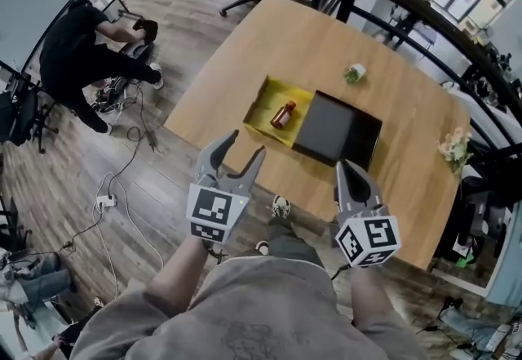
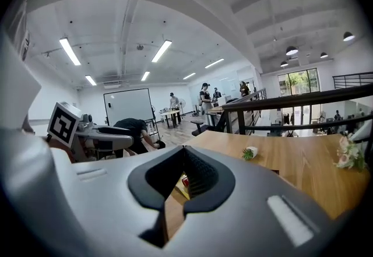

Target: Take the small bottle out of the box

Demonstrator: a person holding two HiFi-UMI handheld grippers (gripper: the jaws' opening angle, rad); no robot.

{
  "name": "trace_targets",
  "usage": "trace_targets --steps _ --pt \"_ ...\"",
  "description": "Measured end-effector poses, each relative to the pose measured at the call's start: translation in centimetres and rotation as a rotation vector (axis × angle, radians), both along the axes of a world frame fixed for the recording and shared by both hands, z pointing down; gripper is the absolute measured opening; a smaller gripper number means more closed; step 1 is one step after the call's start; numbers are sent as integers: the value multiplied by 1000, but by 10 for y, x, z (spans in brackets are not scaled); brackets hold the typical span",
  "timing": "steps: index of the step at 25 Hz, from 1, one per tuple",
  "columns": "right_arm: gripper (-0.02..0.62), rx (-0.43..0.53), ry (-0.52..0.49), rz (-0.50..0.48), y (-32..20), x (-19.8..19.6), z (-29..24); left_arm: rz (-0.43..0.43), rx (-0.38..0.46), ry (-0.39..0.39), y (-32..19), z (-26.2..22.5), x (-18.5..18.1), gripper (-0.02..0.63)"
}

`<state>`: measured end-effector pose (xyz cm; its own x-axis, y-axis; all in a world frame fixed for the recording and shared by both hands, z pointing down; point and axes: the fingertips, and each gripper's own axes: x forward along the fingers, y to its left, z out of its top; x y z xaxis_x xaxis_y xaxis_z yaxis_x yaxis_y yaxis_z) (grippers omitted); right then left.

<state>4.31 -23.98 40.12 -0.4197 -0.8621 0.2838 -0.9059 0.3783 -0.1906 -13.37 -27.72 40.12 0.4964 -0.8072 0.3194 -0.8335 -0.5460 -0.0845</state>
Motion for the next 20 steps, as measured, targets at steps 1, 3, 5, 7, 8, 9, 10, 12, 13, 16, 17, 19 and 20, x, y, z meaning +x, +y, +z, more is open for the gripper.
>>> trace_targets --steps 1,3,5,7,8,9,10,12,13,16,17,19,20 --pt "11 -14 -2 -6 -10 0 5 3 -14 -8 -11 5 4 230" --pt "11 -41 -1 -16 -29 1 17 11 -38 -25 -31 18 11 229" --pt "11 -69 1 -24 -46 4 30 18 -66 -46 -50 33 19 230" --pt "11 -93 2 -30 -63 7 43 25 -101 -74 -68 52 27 230" --pt "11 -104 2 -33 -71 8 48 28 -120 -88 -77 61 30 230" --pt "11 -114 2 -36 -78 9 53 31 -139 -100 -85 70 32 230" --pt "11 -123 3 -40 -85 10 58 33 -157 -110 -93 79 35 232" --pt "11 -141 4 -51 -97 11 68 39 -190 -128 -107 94 41 232" --pt "11 -150 5 -55 -102 12 72 45 -208 -138 -113 102 44 232" --pt "11 -175 6 -59 -115 14 86 67 -264 -171 -129 128 52 233" --pt "11 -184 5 -58 -118 14 90 77 -281 -182 -133 137 55 233" --pt "11 -200 3 -52 -122 16 98 98 -315 -201 -139 156 61 235" --pt "11 -209 0 -48 -124 17 101 108 -334 -209 -142 164 64 234"
